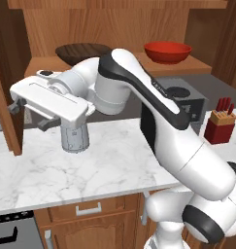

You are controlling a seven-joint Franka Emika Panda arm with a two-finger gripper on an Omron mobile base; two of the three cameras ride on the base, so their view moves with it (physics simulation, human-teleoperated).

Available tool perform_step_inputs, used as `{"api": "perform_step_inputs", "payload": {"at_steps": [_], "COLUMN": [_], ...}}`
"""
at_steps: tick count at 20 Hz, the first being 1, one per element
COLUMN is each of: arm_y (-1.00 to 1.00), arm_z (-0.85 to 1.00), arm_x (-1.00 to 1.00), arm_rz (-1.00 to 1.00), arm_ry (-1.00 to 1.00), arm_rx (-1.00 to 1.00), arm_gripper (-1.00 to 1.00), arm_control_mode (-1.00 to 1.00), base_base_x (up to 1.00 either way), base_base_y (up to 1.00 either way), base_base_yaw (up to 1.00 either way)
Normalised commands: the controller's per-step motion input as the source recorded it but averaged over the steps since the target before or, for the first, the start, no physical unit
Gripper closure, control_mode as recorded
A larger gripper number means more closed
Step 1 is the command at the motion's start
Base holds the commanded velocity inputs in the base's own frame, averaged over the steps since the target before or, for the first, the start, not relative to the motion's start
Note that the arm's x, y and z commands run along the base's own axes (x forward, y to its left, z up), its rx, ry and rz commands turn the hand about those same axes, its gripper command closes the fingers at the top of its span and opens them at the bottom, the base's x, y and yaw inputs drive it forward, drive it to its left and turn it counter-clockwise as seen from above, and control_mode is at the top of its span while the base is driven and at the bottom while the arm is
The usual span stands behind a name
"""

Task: Move the bowls from the cabinet to the plates on the dining table.

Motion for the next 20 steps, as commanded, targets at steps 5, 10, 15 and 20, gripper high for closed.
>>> {"api": "perform_step_inputs", "payload": {"at_steps": [5,10,15,20], "arm_y": [0.0,-0.27,-0.68,-0.7], "arm_z": [0.0,0.04,0.09,0.02], "arm_x": [-0.06,-0.2,-0.15,0.0], "arm_rz": [0.0,0.0,0.01,0.01], "arm_ry": [-0.02,-0.01,0.0,0.0], "arm_rx": [0.0,0.0,0.0,0.0], "arm_gripper": [-1.0,-1.0,-1.0,-1.0], "arm_control_mode": [-1.0,-1.0,-1.0,-1.0], "base_base_x": [0.0,0.0,0.0,0.0], "base_base_y": [0.0,0.0,0.0,0.0], "base_base_yaw": [0.0,0.0,0.0,0.0]}}
